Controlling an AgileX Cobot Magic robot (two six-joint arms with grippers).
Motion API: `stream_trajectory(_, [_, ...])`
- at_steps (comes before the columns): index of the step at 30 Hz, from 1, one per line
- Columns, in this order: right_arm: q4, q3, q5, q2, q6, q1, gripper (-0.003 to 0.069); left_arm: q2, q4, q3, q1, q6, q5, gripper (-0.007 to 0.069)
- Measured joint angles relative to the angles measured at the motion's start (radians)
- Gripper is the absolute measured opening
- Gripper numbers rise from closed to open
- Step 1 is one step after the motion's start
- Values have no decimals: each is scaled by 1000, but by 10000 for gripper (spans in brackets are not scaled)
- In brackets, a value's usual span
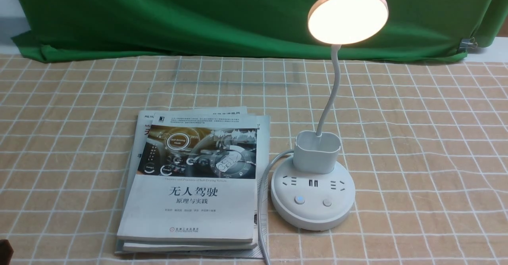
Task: Turn off the desk lamp on the light coffee tablecloth by hand.
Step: 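Press the power button on the lamp base to turn the lamp off with the right gripper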
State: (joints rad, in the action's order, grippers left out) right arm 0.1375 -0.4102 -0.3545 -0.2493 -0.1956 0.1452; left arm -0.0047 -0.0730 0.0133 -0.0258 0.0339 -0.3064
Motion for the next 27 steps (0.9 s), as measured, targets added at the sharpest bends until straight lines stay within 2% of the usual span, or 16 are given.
stream_trajectory(3, [-1, -206, -292, -225, 110, 41, 38, 0, 0, 0, 0, 0, 0, 4])
stream_trajectory(4, [-1, -218, -310, -225, 114, 41, 38, 0, 0, 0, 0, 0, 0, 4])
stream_trajectory(5, [-1, -295, -435, -366, 150, 53, 38, 0, 0, 0, 0, 0, 0, 4])
stream_trajectory(8, [-1, -382, -556, -578, 204, 57, 38, 0, 0, 0, 0, 0, 0, 4])
stream_trajectory(12, [-2, -434, -569, -784, 230, 89, 38, 0, 0, 0, 0, 0, 0, 4])
stream_trajectory(20, [-44, -560, -530, -1194, 244, 382, 38, 0, 0, 0, 0, 0, 0, 4])
stream_trajectory(22, [-47, -610, -527, -1289, 245, 418, 38, 0, 0, 0, 0, 0, 0, 4])
stream_trajectory(27, [-51, -726, -516, -1453, 246, 433, 38, 0, 0, 0, 0, 0, 0, 4])
